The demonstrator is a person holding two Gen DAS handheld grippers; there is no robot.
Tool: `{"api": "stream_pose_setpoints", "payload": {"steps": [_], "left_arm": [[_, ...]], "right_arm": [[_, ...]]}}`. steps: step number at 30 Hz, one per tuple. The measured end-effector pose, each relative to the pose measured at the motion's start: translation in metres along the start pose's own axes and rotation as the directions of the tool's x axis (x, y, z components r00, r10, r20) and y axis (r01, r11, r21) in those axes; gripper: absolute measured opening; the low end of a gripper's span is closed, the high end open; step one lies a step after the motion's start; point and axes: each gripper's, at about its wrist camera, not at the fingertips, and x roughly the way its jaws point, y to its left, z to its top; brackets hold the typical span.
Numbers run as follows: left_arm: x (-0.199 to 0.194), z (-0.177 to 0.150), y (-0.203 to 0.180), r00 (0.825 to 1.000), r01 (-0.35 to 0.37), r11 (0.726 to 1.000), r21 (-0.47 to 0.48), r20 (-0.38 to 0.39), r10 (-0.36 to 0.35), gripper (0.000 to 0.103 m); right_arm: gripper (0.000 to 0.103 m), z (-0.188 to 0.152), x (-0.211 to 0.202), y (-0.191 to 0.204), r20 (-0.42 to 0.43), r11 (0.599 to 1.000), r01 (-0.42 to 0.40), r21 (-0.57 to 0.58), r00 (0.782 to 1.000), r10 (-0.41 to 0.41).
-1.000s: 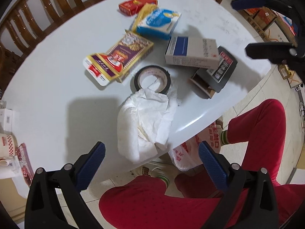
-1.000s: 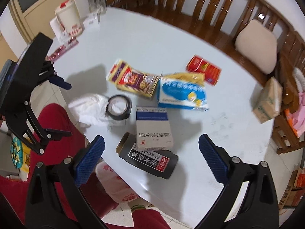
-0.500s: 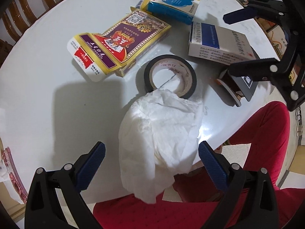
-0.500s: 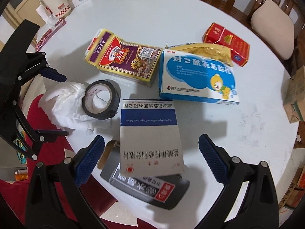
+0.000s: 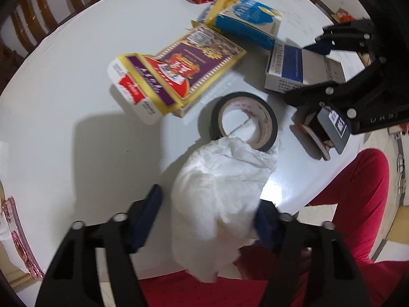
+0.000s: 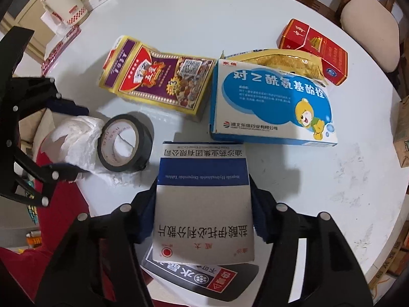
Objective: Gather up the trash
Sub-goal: 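Close the left gripper on the tissue while the right gripper closes on the medicine box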
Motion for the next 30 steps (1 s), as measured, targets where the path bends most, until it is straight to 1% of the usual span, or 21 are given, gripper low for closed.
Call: {"api": "stream_pose_setpoints", "payload": {"steps": [1,2,3,4,6,9,11,13,19,26,28,30], "left_arm": [[-0.003,0.001,0.005,1.0,-0.001,1.0,-0.02,0.003,0.001,0.046],[-0.005,0.002,0.01,1.0,0.001,1.0,-0.028,0.004,0.0,0.042],[-0.006,0.002,0.012,1.0,0.004,0.999,-0.036,0.004,-0.003,0.035],[-0.008,0.003,0.016,1.0,0.01,0.999,-0.046,0.006,-0.01,0.03],[-0.01,0.003,0.022,1.0,0.011,0.997,-0.072,0.014,-0.01,0.028],[-0.013,0.002,0.028,1.0,0.002,0.996,-0.094,0.021,0.0,0.027],[-0.017,0.0,0.03,0.999,-0.027,0.996,-0.09,0.03,0.029,0.027],[-0.021,-0.004,0.03,0.998,-0.038,0.995,-0.091,0.043,0.042,0.026],[-0.042,-0.003,0.037,0.997,-0.049,0.99,-0.134,0.05,0.056,0.025],[-0.061,-0.004,0.026,0.994,-0.063,0.986,-0.153,0.083,0.077,0.025],[-0.062,-0.013,0.024,0.992,-0.073,0.985,-0.155,0.087,0.088,0.025],[-0.061,-0.014,0.02,0.991,-0.077,0.984,-0.163,0.093,0.093,0.025]], "right_arm": [[0.061,0.001,-0.001,0.0,0.005,1.0,-0.001,0.004,1.0,0.001],[0.06,0.001,-0.003,-0.002,0.012,1.0,0.004,0.012,1.0,-0.004],[0.06,0.002,-0.005,-0.002,0.015,1.0,0.008,0.018,1.0,-0.008],[0.06,0.0,-0.006,-0.004,0.018,1.0,0.009,0.02,1.0,-0.01],[0.06,-0.001,-0.01,-0.005,0.029,1.0,0.018,0.024,0.999,-0.019],[0.06,-0.004,-0.018,-0.007,0.043,0.999,0.037,0.03,0.998,-0.039],[0.06,-0.008,-0.024,-0.009,0.051,0.998,0.047,0.036,0.998,-0.049],[0.06,-0.008,-0.029,-0.01,0.063,0.998,0.055,0.044,0.996,-0.058],[0.06,-0.016,-0.05,-0.022,0.105,0.994,0.063,0.092,0.992,-0.072],[0.06,-0.025,-0.067,-0.024,0.142,0.989,0.068,0.134,0.986,-0.087],[0.06,-0.025,-0.07,-0.023,0.149,0.988,0.07,0.14,0.985,-0.091],[0.06,-0.028,-0.077,-0.022,0.163,0.986,0.073,0.148,0.982,-0.098]]}}
